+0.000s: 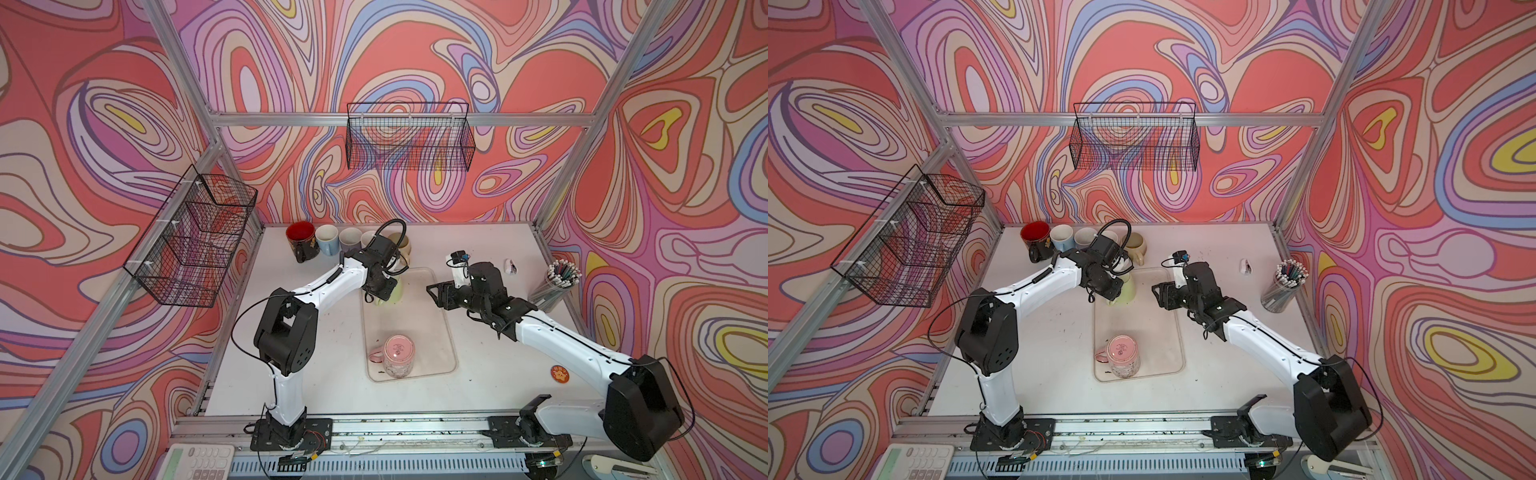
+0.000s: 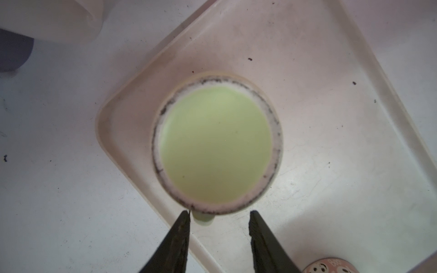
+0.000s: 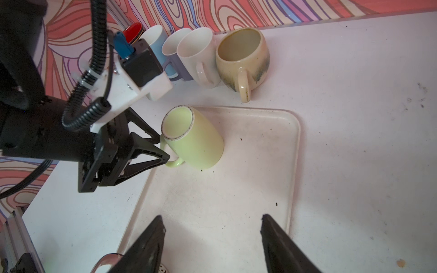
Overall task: Turn the mug right side up
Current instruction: 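Lower the left gripper onto the pale green mug and grip its body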
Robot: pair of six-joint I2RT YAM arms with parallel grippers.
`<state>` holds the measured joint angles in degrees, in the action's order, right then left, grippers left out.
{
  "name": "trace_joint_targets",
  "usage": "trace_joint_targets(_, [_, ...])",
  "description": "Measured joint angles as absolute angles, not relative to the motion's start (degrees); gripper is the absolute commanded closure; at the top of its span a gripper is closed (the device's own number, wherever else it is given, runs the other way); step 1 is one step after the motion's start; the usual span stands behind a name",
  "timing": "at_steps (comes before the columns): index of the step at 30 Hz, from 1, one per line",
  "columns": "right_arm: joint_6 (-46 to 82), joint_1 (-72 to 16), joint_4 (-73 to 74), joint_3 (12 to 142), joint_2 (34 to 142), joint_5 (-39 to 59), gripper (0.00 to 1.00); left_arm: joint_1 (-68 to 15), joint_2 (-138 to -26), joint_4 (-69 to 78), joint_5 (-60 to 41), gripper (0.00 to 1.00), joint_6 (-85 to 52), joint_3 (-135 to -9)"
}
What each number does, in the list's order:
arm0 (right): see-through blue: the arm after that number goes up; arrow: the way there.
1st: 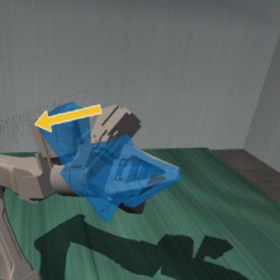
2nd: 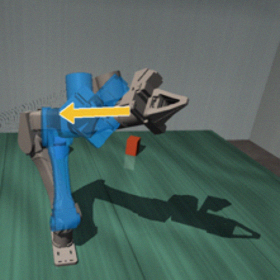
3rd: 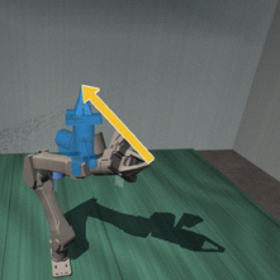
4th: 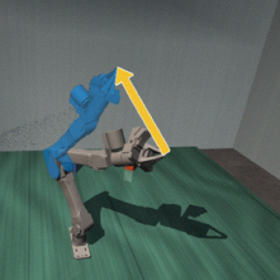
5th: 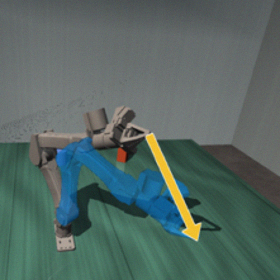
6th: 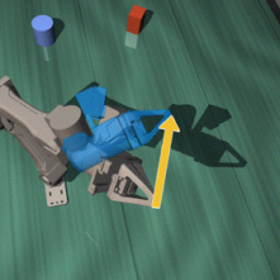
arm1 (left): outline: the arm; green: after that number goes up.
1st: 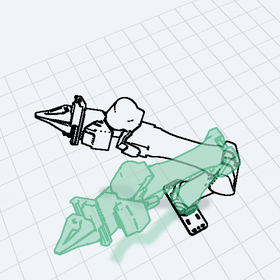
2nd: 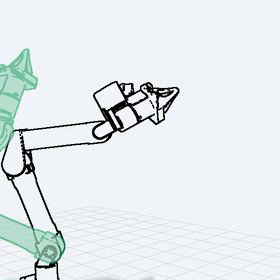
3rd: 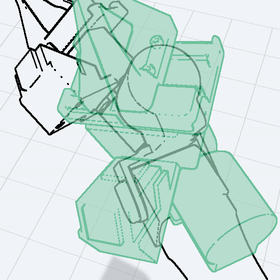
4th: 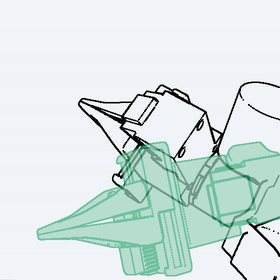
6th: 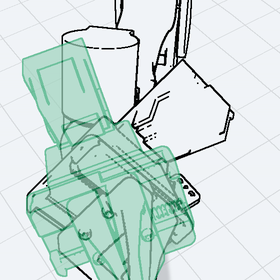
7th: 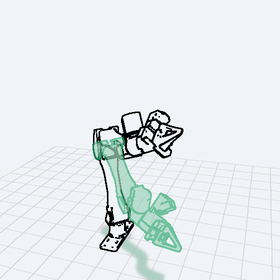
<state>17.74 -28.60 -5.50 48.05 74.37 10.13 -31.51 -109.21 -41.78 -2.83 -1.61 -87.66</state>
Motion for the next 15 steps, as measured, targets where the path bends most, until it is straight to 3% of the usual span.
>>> trace_joint_targets(10, [17.78,-28.6,-5.08,47.99,74.37,10.57,0.33,-31.51,-112.33,-42.04,-0.84,0.6,-1.5,-88.31])
trace_joint_targets(15, [17.78,-28.6,-5.06,47.99,74.5,10.59,0.33,-31.51,-113.06,-42.04,-0.14,0.7,-1.5,-88.51])
